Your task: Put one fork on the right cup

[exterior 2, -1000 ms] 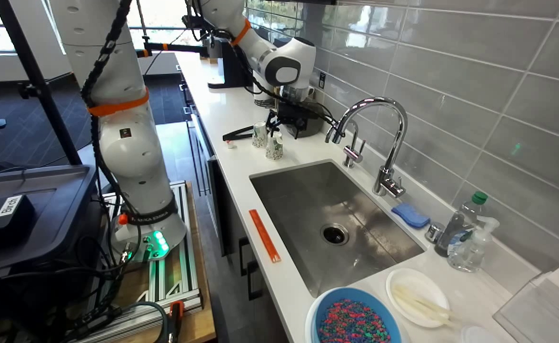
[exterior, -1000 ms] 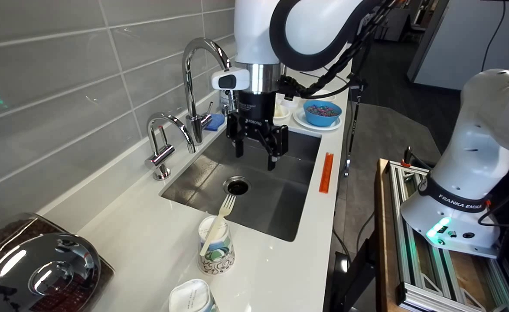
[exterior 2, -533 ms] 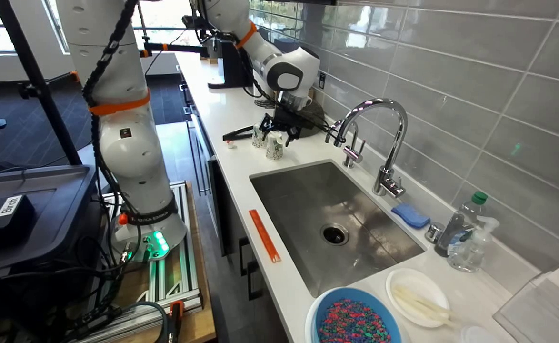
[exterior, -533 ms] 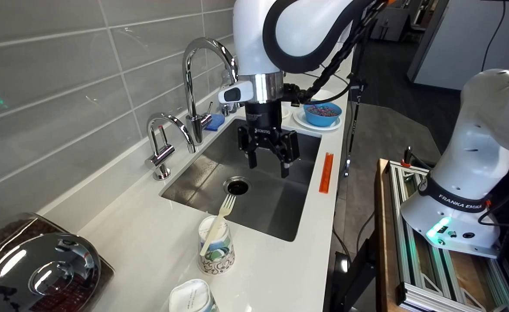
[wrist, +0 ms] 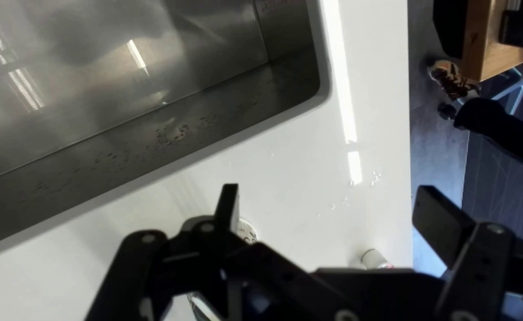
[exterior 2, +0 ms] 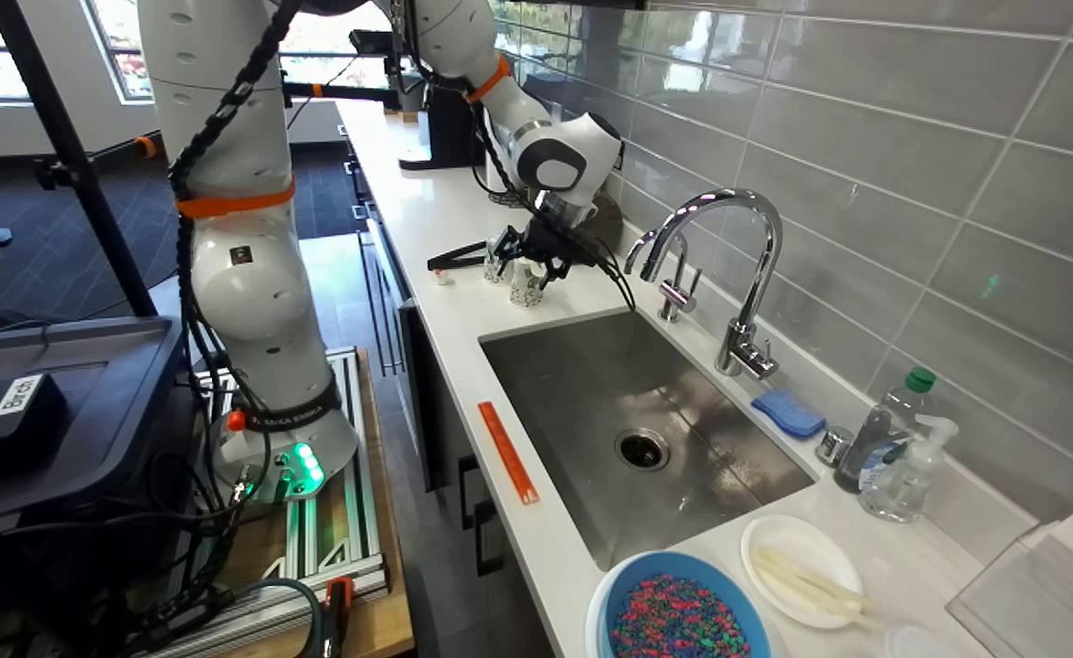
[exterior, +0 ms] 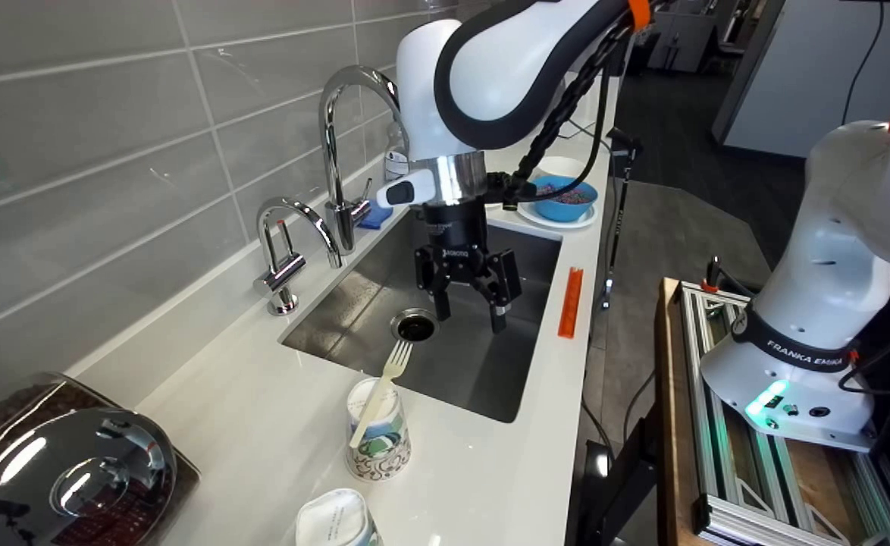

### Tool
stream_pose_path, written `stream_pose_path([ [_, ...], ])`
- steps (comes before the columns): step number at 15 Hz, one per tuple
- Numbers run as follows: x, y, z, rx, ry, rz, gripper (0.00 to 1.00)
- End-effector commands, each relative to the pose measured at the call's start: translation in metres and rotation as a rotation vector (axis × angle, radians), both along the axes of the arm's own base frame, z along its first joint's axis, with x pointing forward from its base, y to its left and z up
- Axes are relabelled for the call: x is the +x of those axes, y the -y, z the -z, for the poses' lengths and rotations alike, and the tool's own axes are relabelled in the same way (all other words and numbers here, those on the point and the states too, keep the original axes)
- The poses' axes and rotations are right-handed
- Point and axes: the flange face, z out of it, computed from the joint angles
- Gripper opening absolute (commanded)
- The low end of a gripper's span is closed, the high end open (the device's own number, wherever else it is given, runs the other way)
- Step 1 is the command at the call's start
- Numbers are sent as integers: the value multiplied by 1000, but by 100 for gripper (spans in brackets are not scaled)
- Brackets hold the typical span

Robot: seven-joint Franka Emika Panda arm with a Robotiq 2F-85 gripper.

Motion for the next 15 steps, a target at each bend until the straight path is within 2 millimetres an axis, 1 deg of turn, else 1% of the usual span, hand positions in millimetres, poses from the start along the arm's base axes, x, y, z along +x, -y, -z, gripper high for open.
stream_pose_path([
  [1,-7,1,-7,18,-4,5,100],
  [4,-20,7,-24,-7,50,28,100],
  [9,-49,23,-51,-35,133,138,100],
  [15,-73,37,-79,-58,209,273,100],
])
